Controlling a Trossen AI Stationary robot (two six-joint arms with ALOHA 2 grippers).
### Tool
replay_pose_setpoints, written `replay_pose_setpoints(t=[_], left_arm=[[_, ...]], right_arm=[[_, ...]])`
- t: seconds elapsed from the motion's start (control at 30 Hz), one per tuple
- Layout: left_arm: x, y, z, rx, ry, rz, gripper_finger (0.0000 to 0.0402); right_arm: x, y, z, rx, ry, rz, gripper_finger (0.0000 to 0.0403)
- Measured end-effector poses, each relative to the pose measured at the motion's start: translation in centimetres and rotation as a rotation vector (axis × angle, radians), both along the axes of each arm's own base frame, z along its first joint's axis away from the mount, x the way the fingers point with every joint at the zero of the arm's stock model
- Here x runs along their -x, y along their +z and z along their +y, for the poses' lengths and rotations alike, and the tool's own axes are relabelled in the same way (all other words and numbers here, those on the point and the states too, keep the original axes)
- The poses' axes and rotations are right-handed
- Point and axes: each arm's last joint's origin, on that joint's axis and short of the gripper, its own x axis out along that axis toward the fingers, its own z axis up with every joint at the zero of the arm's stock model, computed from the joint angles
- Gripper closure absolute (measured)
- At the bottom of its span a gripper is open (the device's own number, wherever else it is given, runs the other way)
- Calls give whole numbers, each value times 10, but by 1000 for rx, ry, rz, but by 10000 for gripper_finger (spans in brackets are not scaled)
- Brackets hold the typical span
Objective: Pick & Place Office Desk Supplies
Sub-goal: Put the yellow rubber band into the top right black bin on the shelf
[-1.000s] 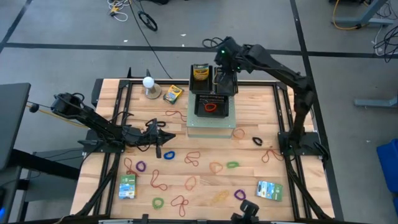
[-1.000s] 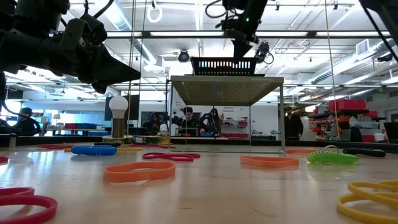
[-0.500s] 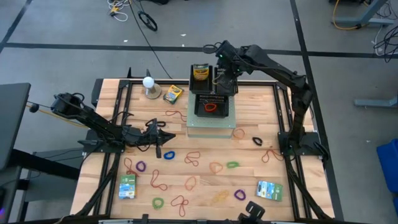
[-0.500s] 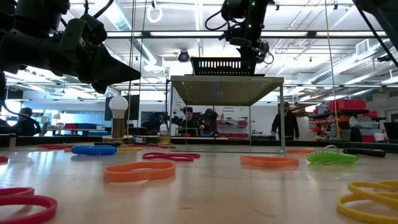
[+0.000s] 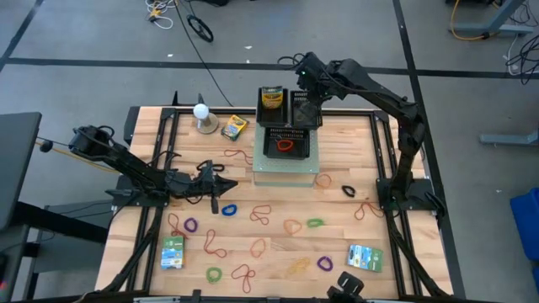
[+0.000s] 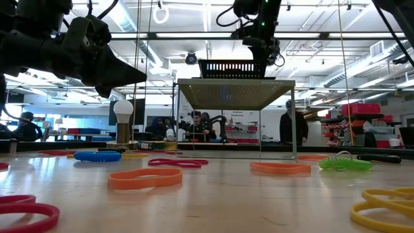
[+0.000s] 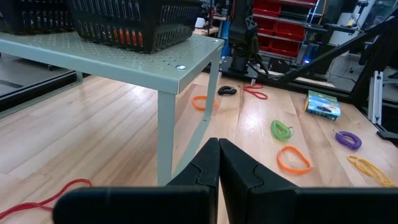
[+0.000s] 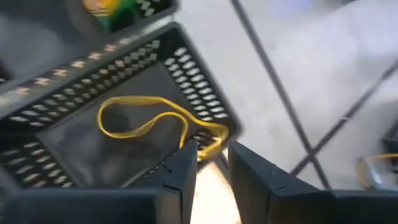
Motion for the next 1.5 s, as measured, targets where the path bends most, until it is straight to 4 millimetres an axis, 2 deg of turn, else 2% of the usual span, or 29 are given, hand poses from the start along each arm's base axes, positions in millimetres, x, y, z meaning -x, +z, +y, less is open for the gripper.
replay_pose_setpoints(t=[0.23,0.47,0.57,0.7,0.9,1.3,1.4,1.5], left_arm=[[0,0,0,23,2,-9,392],[0,0,0,38,3,-12,392],[0,0,0,38,3,-12,392],[0,0,0,29,3,-10,392],[0,0,0,28,17,-11,392],[0,0,0,21,17,-1,392],[0,-1,1,29,21,1,392],[1,-3,1,73,38,7,392]], right_arm=[[-6,1,-2,-73,35,-121,388],[8,20,10,-55,52,-150,391],[13,21,5,-62,33,-153,397],[5,3,-4,-72,5,-74,397],[-16,-18,-10,-124,77,-60,399],[-26,-48,-26,-139,20,34,400],[-27,-41,-18,-135,34,13,401],[-21,-17,6,-116,65,-40,401]])
